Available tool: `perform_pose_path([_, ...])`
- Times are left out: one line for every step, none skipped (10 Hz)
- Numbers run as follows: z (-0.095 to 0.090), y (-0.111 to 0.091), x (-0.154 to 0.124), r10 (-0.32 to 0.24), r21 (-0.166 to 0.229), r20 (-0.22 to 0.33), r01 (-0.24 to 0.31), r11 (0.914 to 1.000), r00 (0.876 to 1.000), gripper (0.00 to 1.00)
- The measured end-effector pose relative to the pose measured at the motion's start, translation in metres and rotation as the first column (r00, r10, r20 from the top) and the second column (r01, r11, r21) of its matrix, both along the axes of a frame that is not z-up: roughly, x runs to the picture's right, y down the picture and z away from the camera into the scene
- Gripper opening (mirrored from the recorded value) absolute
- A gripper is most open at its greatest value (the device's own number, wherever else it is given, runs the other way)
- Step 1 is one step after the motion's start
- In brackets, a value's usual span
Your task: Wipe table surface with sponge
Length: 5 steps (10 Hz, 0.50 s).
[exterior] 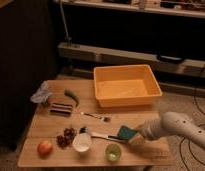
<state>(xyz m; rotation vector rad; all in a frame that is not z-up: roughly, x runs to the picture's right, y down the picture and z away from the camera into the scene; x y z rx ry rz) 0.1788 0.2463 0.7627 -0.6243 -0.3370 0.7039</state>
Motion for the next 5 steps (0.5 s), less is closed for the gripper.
perform_pose_path([-0.002,0.010,-0.001,-0.008,-0.014,0.006,0.008,0.9999,1.000,0.00])
perform_pose_path([-0.005,0.018,0.001,-0.012,-0.024,0.007,0.012,0.9996,1.000,0.00])
perform_pose_path([-0.008,0.026,0.007,-0.016,-0.037,0.006,0.016,0.9992,1.000,0.00])
perform_pose_path([-0.011,0.033,0.014,-0.019,-0.046,0.003,0.019,0.9987,1.000,0.00])
perform_pose_path([-0.014,0.040,0.022,-0.020,-0.056,-0.004,0.020,0.9982,1.000,0.00])
